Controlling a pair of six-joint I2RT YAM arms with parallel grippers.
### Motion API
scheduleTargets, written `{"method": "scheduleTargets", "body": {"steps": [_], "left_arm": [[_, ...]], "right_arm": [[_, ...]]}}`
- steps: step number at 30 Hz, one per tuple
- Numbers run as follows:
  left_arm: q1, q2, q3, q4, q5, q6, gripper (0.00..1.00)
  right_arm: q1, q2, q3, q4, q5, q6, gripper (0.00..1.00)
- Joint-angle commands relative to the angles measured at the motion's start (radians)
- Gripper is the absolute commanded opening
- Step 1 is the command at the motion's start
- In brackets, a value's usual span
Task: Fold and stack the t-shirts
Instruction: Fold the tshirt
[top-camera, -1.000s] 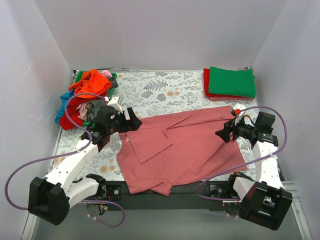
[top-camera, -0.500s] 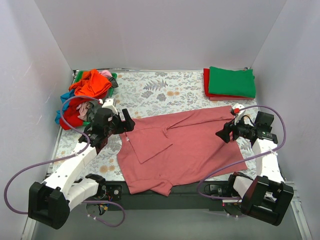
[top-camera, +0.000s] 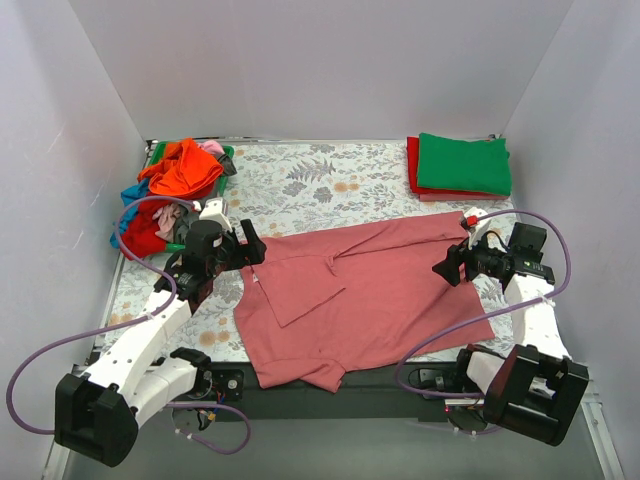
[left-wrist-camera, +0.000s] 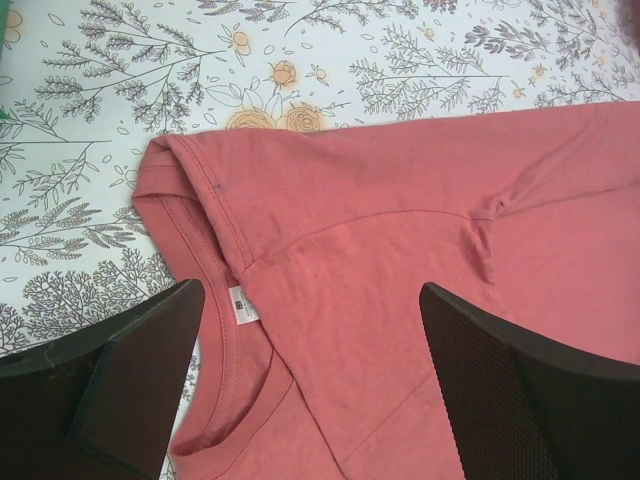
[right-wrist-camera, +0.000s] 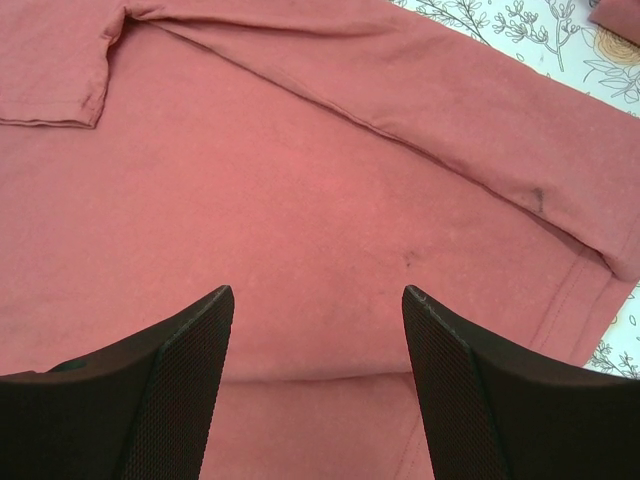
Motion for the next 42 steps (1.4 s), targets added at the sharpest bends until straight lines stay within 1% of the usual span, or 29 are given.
{"method": "scheduleTargets", "body": {"steps": [1,42], "left_arm": [[0.005,-0.018,-0.003,0.004,-0.025,0.008,0.89],[0.005,-0.014,-0.005,0.014,-0.017,0.011,0.89]], "right_arm": [[-0.008,0.007,0.004,0.022,0.003,-0.007,0.75],[-0.024,0.036,0.006,0.039,0.023,0.012,0.75]]}}
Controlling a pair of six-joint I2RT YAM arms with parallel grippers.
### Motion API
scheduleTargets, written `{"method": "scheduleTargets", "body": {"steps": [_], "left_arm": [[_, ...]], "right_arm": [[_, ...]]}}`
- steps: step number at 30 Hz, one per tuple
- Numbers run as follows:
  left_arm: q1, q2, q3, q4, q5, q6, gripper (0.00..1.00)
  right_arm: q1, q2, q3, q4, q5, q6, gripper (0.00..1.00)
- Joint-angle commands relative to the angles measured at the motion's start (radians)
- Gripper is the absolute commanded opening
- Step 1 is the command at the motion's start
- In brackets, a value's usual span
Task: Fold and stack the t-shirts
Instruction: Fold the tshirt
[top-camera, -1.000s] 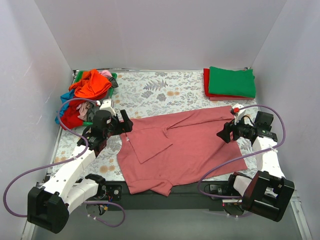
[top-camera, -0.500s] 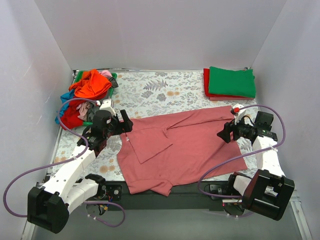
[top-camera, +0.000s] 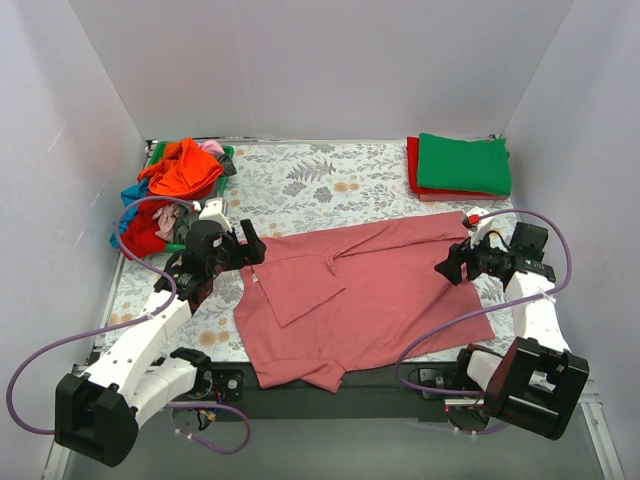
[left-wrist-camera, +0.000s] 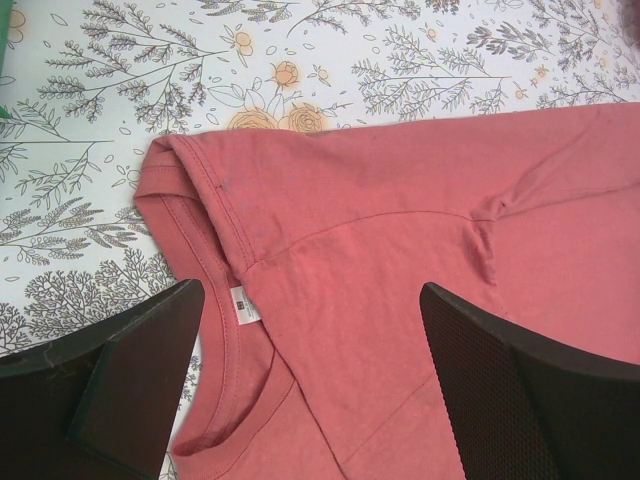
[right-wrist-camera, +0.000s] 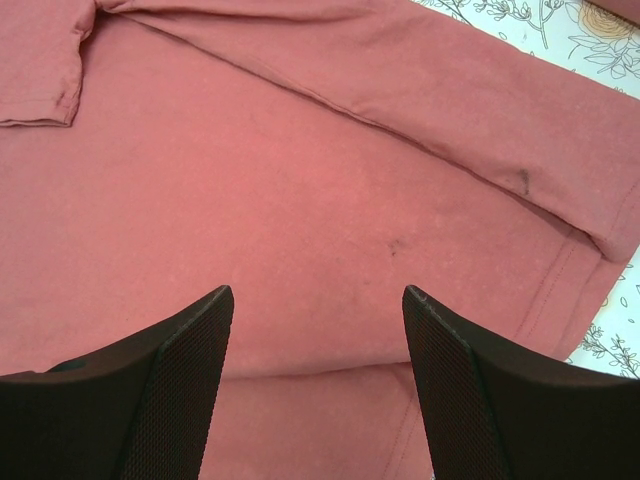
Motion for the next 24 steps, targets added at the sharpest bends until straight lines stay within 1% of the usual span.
{"method": "scheduleTargets", "body": {"steps": [1,24], "left_arm": [[0.003,-0.012,-0.002,0.011,-0.012,0.011,0.89],[0.003,-0.012,-0.005,0.014,-0.017,0.005,0.89]], "right_arm": [[-0.007,0.004,0.006,0.025,0.002,0.007,0.75],[-0.012,0.020,0.014,0.032,0.023,0.018,0.75]]}}
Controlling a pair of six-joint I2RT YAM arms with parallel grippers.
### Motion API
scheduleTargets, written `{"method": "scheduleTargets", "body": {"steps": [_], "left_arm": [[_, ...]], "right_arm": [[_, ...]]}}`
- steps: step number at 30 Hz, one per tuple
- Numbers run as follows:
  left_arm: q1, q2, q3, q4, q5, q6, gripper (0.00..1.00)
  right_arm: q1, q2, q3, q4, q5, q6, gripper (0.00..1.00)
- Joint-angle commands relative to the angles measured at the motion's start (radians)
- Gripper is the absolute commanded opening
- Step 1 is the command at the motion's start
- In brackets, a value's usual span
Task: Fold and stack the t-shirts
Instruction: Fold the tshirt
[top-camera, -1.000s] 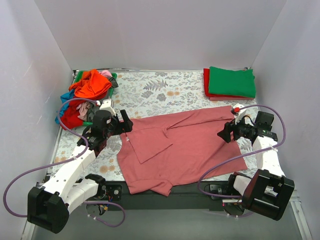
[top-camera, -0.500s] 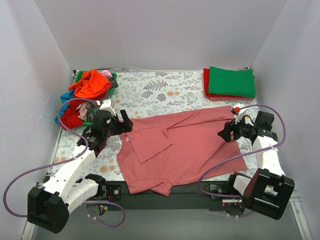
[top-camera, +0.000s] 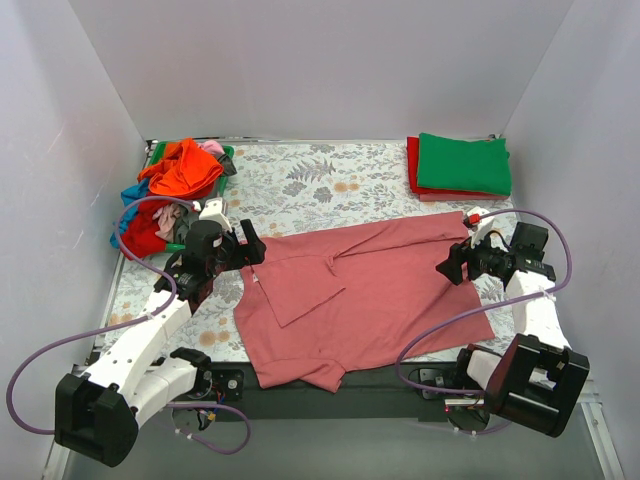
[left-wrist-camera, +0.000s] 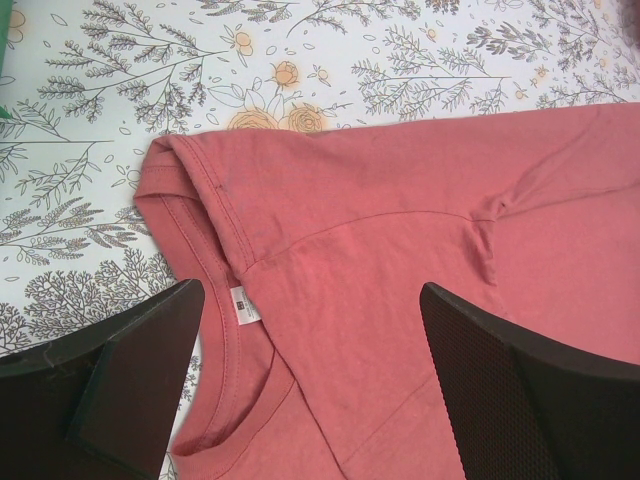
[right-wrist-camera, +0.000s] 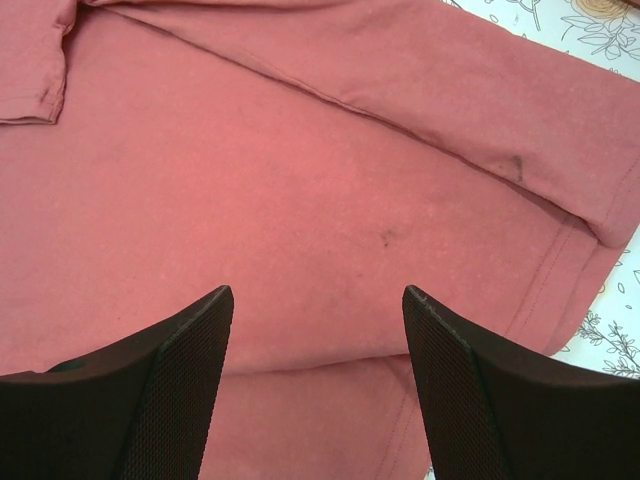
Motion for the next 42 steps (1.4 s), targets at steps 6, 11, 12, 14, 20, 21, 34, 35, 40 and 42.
{"method": "scheduleTargets", "body": {"steps": [6,11,12,14,20,21,34,35,40,42], "left_arm": [[0.028,0.000,-0.006,-0.004,-0.059,-0.087,0.94],[0.063,0.026,-0.009,0.003,-0.055,-0.204,0.96],[0.066,0.033,-0.009,0.008,-0.049,-0.215,0.96],[0.068,0.047,-0.006,0.023,-0.043,-0.242,0.96],[0.072,0.141,0.027,0.042,-0.021,-0.245,0.95],[0.074,0.153,0.030,0.042,-0.023,-0.244,0.95],[0.086,0.267,0.046,0.057,-0.040,-0.216,0.91],[0.088,0.282,0.052,0.063,-0.038,-0.212,0.91],[0.088,0.339,0.086,0.069,-0.044,-0.190,0.88],[0.088,0.368,0.099,0.074,-0.047,-0.175,0.88]], "right_arm": [[-0.005,0.101,0.095,0.033,0.076,0.027,0.75],[-0.005,0.273,0.250,0.036,0.189,0.069,0.72],[-0.005,0.298,0.273,0.045,0.223,0.078,0.72],[-0.005,0.339,0.326,0.070,0.257,0.104,0.72],[-0.005,0.593,0.510,0.088,0.291,0.188,0.70],[-0.005,0.623,0.535,0.087,0.283,0.199,0.70],[-0.002,0.930,0.768,0.044,0.220,0.250,0.64],[-0.001,0.946,0.776,0.044,0.216,0.250,0.64],[0.005,0.988,0.807,0.022,0.213,0.244,0.63],[0.007,1.002,0.811,0.013,0.205,0.239,0.62]]}}
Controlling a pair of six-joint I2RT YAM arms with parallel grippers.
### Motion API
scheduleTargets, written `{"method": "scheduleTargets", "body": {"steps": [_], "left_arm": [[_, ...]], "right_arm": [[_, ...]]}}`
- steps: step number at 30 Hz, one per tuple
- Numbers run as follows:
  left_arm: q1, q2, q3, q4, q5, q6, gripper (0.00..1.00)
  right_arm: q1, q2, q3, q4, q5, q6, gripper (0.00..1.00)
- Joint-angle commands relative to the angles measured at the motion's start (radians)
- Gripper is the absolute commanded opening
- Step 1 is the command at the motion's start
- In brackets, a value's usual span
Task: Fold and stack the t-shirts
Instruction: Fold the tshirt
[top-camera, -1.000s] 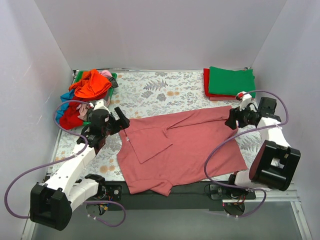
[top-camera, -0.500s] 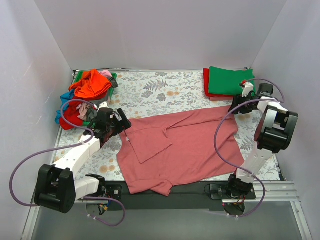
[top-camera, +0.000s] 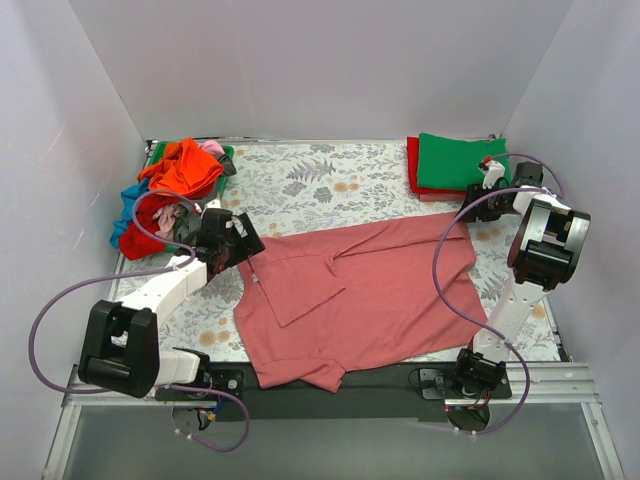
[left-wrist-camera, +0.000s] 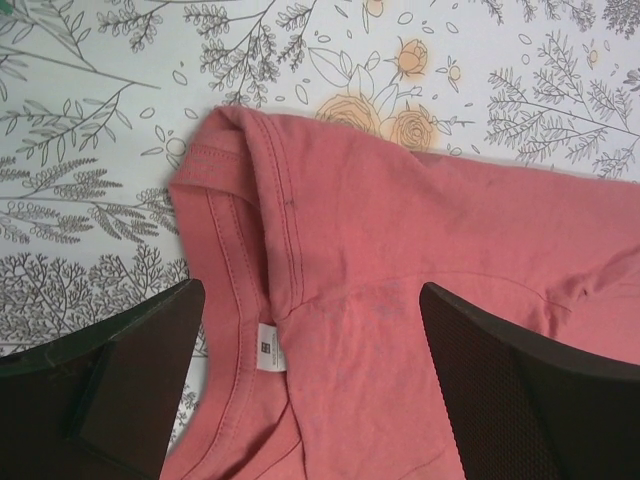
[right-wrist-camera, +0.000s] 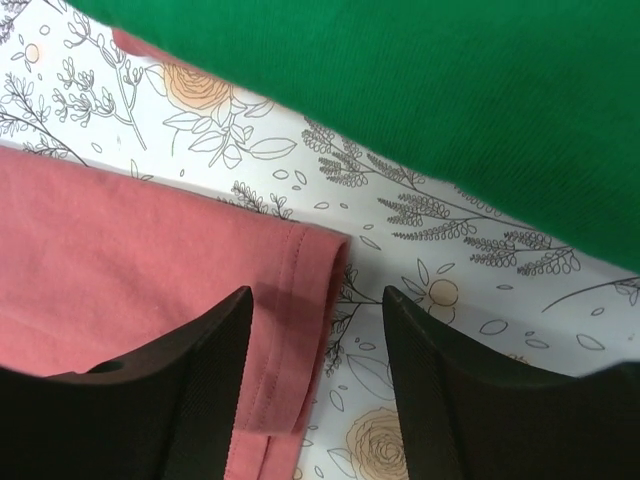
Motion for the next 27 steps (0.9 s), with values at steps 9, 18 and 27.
{"method": "scheduleTargets", "body": {"steps": [9,18,27], "left_arm": [[0.007,0.141,0.103,0.033,-0.078,0.050,0.82],[0.007,0.290,0.196,0.016,-0.150,0.063,0.66],[0.007,0.379,0.237,-0.001,-0.157,0.070,0.36]], "right_arm": [[0.010,0.040,0.024,-0.048,-0.077,-0.008,0.42],[0.010,0.049,0.052,-0.063,-0.105,-0.011,0.16],[0.010,0.033,0.055,-0.071,-0.120,-0.034,0.01]]}}
